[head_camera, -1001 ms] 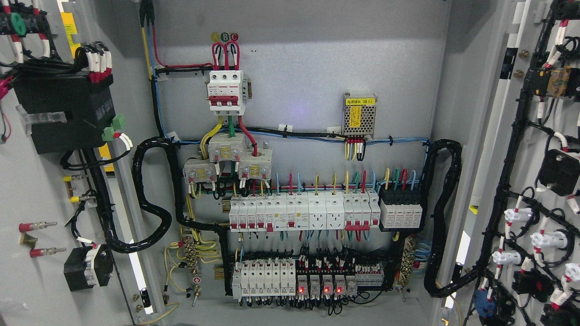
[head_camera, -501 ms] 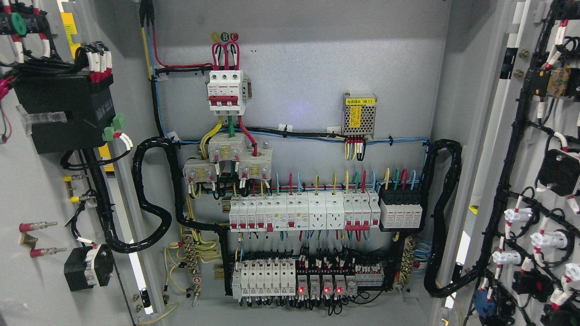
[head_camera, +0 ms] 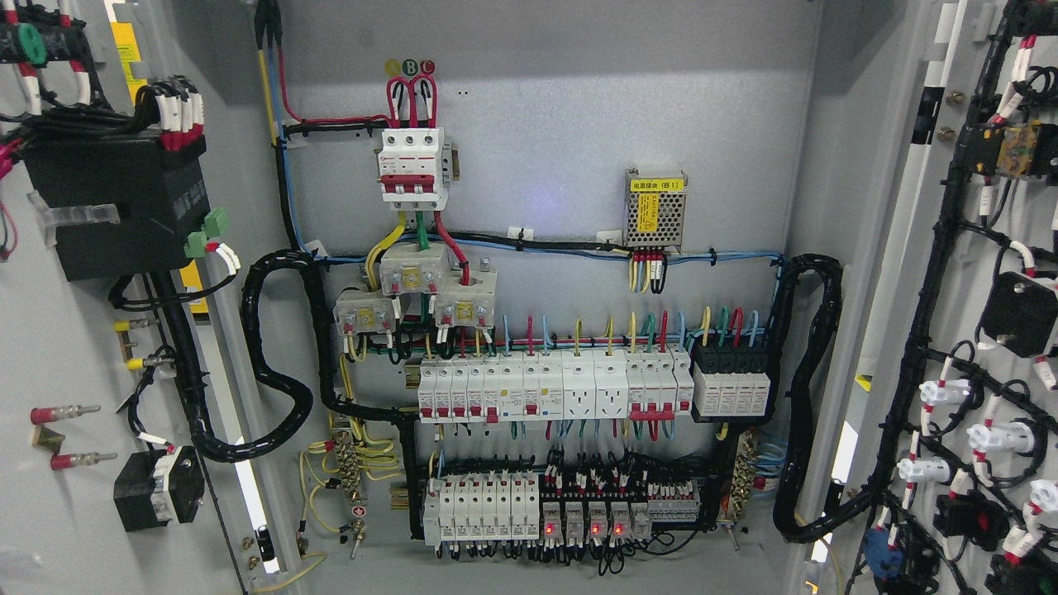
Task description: Open door with both hands
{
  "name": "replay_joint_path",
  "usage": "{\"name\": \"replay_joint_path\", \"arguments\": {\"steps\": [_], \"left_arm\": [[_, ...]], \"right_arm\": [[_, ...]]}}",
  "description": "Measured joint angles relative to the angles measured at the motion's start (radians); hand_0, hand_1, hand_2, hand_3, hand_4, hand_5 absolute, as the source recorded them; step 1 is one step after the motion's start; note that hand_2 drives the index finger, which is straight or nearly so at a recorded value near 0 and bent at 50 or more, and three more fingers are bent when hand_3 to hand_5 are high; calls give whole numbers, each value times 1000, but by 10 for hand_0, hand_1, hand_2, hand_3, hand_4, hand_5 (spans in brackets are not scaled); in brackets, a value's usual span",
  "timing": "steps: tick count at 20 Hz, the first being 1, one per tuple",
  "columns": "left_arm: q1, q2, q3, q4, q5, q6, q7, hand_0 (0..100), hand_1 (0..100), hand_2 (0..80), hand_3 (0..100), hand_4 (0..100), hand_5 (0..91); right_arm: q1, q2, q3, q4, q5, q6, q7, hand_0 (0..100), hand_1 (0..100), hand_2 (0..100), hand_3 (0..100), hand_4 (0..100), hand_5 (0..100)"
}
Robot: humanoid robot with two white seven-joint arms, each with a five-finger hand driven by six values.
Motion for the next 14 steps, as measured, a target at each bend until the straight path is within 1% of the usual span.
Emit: {"name": "replay_joint_path", "arguments": {"steps": [4, 8, 14], "left_arm": [[0, 0, 0, 1, 0, 0, 0, 0, 0, 0, 0, 0, 0], [0, 0, 0, 2, 0, 0, 0, 0, 0, 0, 0, 0, 0], [0, 0, 0, 2, 0, 0, 0, 0, 0, 0, 0, 0, 0]], "right_arm": [[-8, 2, 15, 1, 0, 0, 0, 215, 0, 0, 0, 0, 0], [-8, 3, 14, 3, 1, 1, -1, 215, 0, 0, 0, 0, 0], [36, -3, -39, 0, 4, 5, -2, 215, 0, 0, 0, 0, 0]]}}
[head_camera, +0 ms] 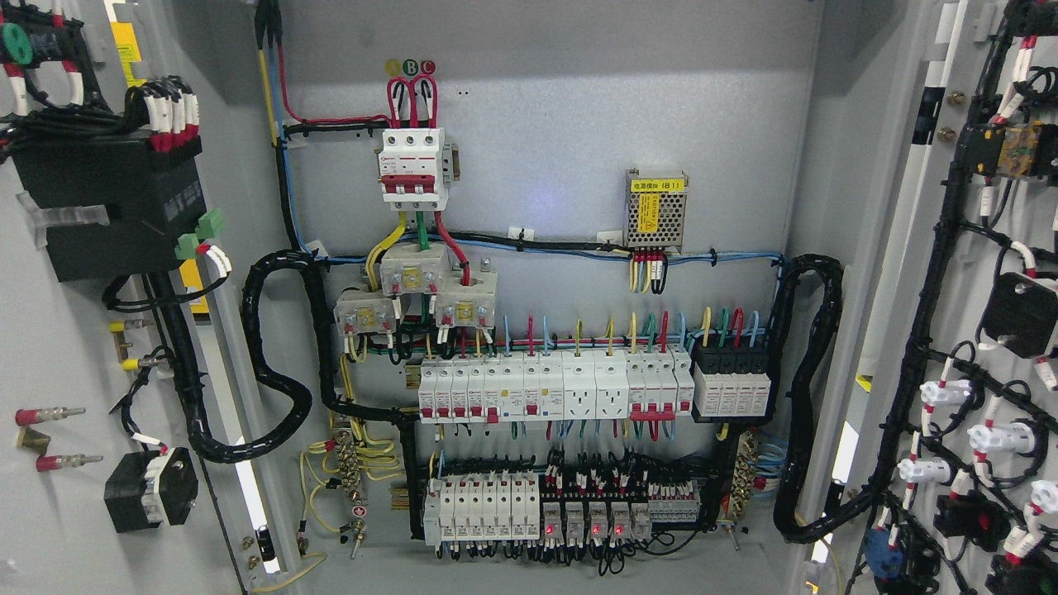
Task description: Open door with both hands
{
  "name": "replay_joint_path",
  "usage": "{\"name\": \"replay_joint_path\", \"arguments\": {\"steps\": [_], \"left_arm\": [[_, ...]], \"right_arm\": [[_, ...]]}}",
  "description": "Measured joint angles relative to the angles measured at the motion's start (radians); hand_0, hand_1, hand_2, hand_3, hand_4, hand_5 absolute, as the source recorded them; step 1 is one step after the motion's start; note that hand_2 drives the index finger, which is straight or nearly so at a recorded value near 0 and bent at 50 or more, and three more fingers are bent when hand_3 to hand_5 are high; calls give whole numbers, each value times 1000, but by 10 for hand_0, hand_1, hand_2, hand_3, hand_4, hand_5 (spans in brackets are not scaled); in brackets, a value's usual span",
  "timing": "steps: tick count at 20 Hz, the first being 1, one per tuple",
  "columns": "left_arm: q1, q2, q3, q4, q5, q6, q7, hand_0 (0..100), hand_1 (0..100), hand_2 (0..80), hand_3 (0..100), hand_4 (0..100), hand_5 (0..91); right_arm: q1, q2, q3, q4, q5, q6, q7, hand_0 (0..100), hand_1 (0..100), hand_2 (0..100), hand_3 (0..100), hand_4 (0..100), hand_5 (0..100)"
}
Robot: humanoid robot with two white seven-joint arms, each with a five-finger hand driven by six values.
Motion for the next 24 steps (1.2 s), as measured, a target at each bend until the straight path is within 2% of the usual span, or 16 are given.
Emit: {"name": "replay_joint_path", "arguments": {"steps": [4, 6, 8, 9, 11, 13, 16, 18, 22, 24], "left_arm": [[-1, -3, 0, -5, 0, 1, 0, 0, 0, 0, 0, 0, 0], [0, -4, -1, -20, 0, 3, 0, 0, 0, 0, 0, 0, 0], [18, -4, -1, -58, 0, 2, 0, 0, 0, 0, 0, 0, 0], [32, -4, -1, -90, 0, 2, -1, 0, 0, 0, 0, 0, 0], [69, 0, -1, -170, 0, 0, -3, 0, 0, 0, 0, 0, 0], [105, 8, -1, -270, -1, 0, -3, 0, 0, 0, 0, 0, 0], [161, 18, -1, -428, -7, 0, 0, 0, 0, 0, 0, 0, 0], [208, 25, -2, -548, -10, 0, -51, 0, 0, 0, 0, 0, 0], [312, 47, -3, -810, -15, 0, -265, 0, 0, 0, 0, 0, 0], [360, 55, -4, -942, -16, -2, -314, 0, 0, 0, 0, 0, 0]], "right_arm": [[58, -37, -60, -23, 2, -1, 1, 216, 0, 0, 0, 0, 0], [103, -68, -100, -44, 4, -6, -1, 216, 0, 0, 0, 0, 0], [154, -102, -143, -67, 5, -16, -52, 216, 0, 0, 0, 0, 0], [180, -117, -163, -77, 5, -32, -92, 216, 0, 0, 0, 0, 0], [245, -150, -207, -103, 4, -70, -147, 216, 0, 0, 0, 0, 0], [314, -175, -249, -131, 4, -108, -176, 216, 0, 0, 0, 0, 0], [426, -208, -311, -173, 5, -152, -195, 215, 0, 0, 0, 0, 0], [494, -225, -354, -202, 5, -199, -200, 215, 0, 0, 0, 0, 0], [619, -263, -449, -252, 5, -320, -205, 214, 0, 0, 0, 0, 0], [673, -285, -499, -273, 5, -377, -206, 214, 0, 0, 0, 0, 0]]}}
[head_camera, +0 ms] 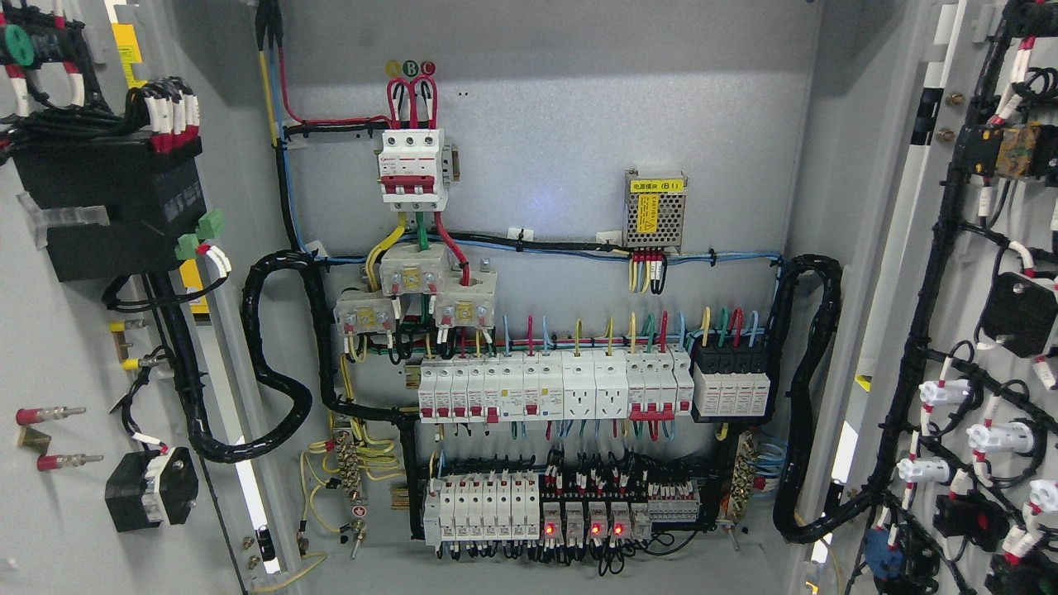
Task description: Open door with both hands
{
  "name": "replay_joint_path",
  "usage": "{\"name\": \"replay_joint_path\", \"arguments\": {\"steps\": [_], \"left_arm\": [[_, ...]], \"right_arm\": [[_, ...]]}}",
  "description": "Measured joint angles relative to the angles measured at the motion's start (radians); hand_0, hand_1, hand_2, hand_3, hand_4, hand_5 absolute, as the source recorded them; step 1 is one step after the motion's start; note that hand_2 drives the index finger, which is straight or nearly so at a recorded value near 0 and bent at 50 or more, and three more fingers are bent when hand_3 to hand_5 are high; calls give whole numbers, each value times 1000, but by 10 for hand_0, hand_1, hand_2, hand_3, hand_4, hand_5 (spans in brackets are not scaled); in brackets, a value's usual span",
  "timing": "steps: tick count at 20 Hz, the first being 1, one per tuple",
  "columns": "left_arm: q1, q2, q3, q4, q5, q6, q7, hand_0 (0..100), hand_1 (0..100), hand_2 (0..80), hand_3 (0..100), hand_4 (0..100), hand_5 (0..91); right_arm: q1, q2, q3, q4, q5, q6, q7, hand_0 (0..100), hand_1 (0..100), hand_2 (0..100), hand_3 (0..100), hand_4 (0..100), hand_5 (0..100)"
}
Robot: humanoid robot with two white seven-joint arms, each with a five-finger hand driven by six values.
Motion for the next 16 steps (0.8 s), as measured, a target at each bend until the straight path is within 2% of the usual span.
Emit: {"name": "replay_joint_path", "arguments": {"steps": [4, 7, 11, 14, 16], "left_arm": [[89, 22, -2, -255, -1, -2, -19, 0, 0, 0, 0, 0, 0], [151, 51, -9, -433, -2, -3, -16, 0, 0, 0, 0, 0, 0], [211, 90, -25, -632, -8, -94, 29, 0, 0, 0, 0, 0, 0], [237, 123, -34, -746, -14, -160, 33, 0, 0, 0, 0, 0, 0], [251, 147, -40, -813, -17, -207, 14, 0, 0, 0, 0, 0, 0]], "right_arm": [[93, -33, -97, -34, -1, -102, 0, 216, 0, 0, 0, 0, 0], [156, -51, -162, -54, -4, -146, 0, 215, 0, 0, 0, 0, 0], [213, -68, -230, -79, -7, -190, 0, 215, 0, 0, 0, 0, 0], [233, -77, -275, -93, -11, -218, 0, 215, 0, 0, 0, 0, 0], [240, -83, -305, -101, -13, -249, 0, 215, 0, 0, 0, 0, 0]]}}
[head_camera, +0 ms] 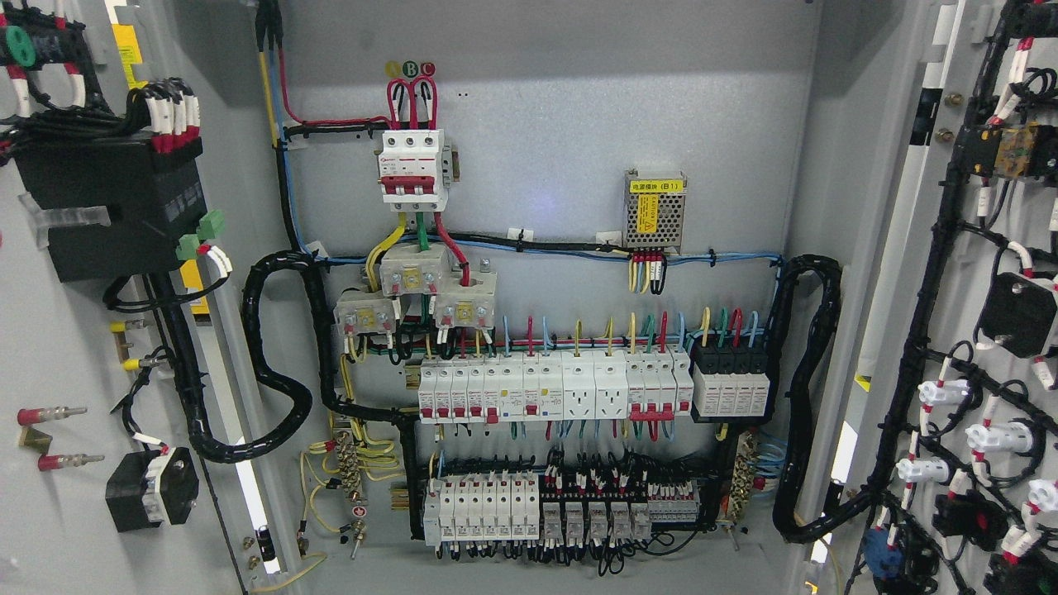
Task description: Open door with both hands
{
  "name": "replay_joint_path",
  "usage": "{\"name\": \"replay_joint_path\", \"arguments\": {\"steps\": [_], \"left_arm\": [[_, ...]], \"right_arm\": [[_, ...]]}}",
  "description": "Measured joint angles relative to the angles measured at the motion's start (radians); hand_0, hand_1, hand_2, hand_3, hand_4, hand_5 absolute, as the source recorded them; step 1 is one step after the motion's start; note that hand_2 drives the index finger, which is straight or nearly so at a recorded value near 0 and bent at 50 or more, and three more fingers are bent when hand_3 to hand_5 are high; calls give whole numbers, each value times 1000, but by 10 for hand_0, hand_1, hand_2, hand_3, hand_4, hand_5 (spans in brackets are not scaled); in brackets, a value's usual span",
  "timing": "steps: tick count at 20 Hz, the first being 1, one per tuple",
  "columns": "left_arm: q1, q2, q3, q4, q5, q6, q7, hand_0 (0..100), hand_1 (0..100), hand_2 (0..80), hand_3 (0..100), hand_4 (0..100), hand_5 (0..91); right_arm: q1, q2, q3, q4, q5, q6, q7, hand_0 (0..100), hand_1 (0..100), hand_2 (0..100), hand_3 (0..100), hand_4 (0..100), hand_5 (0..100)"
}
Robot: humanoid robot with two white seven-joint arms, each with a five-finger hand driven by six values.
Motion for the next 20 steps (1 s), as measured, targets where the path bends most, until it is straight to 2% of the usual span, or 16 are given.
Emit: {"name": "replay_joint_path", "arguments": {"steps": [4, 7, 13, 20], "left_arm": [[22, 37, -4, -110, -4, -106, -15, 0, 0, 0, 0, 0, 0], [30, 57, -4, -171, -5, -148, -18, 0, 0, 0, 0, 0, 0], [33, 73, 21, -261, -6, -165, -19, 0, 0, 0, 0, 0, 0], [35, 71, 104, -326, 10, -190, -5, 0, 0, 0, 0, 0, 0]], "right_arm": [[9, -11, -50, -12, -31, -27, 0, 215, 0, 0, 0, 0, 0], [14, -17, -79, -18, -63, -32, 0, 215, 0, 0, 0, 0, 0], [17, -24, -132, -26, -112, -41, -1, 215, 0, 0, 0, 0, 0], [21, -29, -175, -32, -155, -41, -4, 215, 0, 0, 0, 0, 0]]}}
